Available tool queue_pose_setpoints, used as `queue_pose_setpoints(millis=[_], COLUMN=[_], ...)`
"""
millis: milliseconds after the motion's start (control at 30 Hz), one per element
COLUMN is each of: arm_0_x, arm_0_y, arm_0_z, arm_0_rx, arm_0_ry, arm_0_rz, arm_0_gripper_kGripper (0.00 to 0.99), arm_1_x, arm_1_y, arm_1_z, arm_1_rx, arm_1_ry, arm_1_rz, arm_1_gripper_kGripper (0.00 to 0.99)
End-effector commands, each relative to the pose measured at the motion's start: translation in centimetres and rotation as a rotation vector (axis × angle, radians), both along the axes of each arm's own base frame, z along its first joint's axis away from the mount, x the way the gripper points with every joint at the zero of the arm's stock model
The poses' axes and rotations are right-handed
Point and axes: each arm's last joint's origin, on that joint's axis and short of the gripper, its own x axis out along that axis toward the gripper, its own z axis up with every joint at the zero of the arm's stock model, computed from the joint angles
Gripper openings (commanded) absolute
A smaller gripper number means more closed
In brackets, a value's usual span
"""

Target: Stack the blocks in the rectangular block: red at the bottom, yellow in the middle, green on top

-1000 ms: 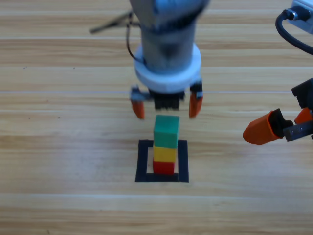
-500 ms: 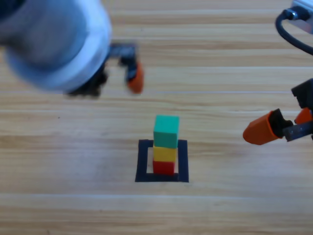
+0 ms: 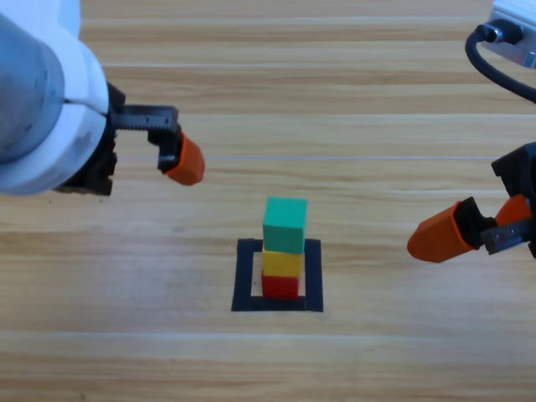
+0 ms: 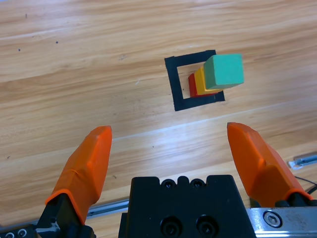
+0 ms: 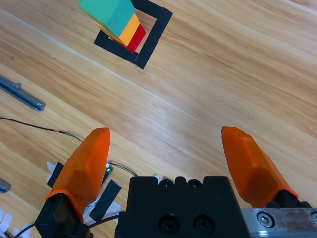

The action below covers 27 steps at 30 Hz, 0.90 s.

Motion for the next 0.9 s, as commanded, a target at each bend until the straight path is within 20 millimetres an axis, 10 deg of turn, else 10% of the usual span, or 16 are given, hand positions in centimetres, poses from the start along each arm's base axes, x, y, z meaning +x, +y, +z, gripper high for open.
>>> queue_pose_setpoints(millis=[33,900], arm_0_x=[-0.7,-1.1], arm_0_y=[0.5,1.5], arm_0_z=[-0.4,0.2], arm_0_rx=[0.003,-0.006], arm_0_ry=[-0.010,-0.026], arm_0_rz=[-0.010,-0.025], arm_0_gripper_kGripper=[0.990,0.990], arm_1_x=[0.0,-0.1], arm_1_y=[0.0,0.4], arm_1_z=[0.3,0.2], arm_1_rx=[0.024,0.022], arm_1_ry=[0.020,0.030], arm_1_rz=[0.021,0.042], arm_1_gripper_kGripper=[0.988,0.988])
